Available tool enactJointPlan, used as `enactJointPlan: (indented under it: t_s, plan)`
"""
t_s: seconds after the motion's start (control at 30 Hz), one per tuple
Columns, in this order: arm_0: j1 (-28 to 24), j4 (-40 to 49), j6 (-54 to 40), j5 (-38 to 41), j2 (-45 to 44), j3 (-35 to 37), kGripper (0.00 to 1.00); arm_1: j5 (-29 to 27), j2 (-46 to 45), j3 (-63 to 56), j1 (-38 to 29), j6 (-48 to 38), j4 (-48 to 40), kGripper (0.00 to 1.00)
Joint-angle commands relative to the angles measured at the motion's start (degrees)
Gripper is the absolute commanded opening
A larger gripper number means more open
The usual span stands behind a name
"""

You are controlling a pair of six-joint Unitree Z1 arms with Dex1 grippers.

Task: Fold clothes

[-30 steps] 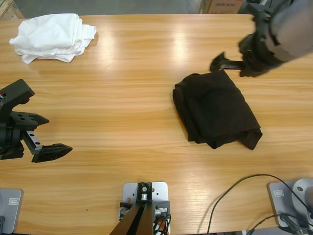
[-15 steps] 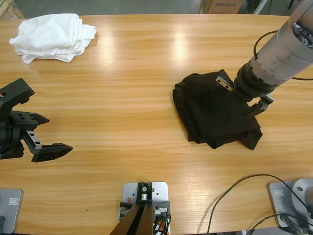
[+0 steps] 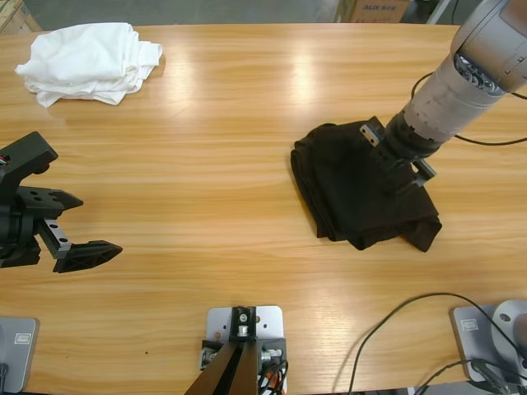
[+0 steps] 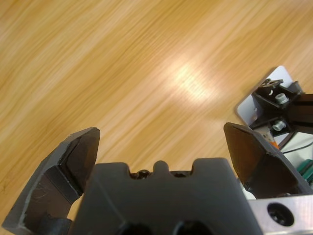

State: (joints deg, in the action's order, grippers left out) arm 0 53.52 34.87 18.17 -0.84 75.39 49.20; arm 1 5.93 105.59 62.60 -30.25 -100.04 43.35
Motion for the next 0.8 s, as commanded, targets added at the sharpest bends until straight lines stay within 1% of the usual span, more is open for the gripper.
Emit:
enactJointPlan:
  t_s: [0.03,0.13,0.23,0.33,0.4,0.43,0.53,0.6,0.67,0.8]
  plan:
    - [0.4,-0.2,0.1,-0.3,1.9,-0.3,0.996,1.1,8.7,-0.9,0.4,3.0,-2.5,0.977]
    - [0.4,-0.2,0.1,-0.3,1.8,-0.3,0.996,2.0,12.2,-1.1,-1.1,5.2,-2.4,0.973]
    - [0.4,-0.2,0.1,-0.3,1.8,-0.3,0.996,2.0,13.0,-1.1,-1.2,9.0,-2.3,0.963]
    - [0.4,-0.2,0.1,-0.3,2.1,0.0,0.996,0.4,12.9,-1.1,-1.2,15.8,-2.0,0.952]
    - [0.4,-0.2,0.1,-0.3,2.4,0.3,0.996,-1.7,13.0,-0.8,-1.2,20.4,-0.8,0.945]
    - [0.4,-0.2,0.1,-0.3,2.4,0.4,0.996,-2.1,13.3,-0.7,-1.2,22.3,-0.5,0.945]
    - [0.4,-0.2,0.1,-0.3,2.3,0.4,0.996,-2.5,15.6,-0.2,-2.1,31.5,0.9,0.946]
    - [0.4,-0.2,0.1,-0.3,2.1,0.3,0.996,-3.9,16.6,1.8,-3.7,38.2,3.1,0.946]
    - [0.4,-0.2,0.1,-0.3,2.0,0.1,0.996,-7.0,16.6,3.9,-6.1,43.6,6.1,0.95]
    - [0.4,-0.2,0.1,-0.3,2.0,0.2,0.996,-12.2,14.9,5.8,-9.4,51.2,7.9,0.95]
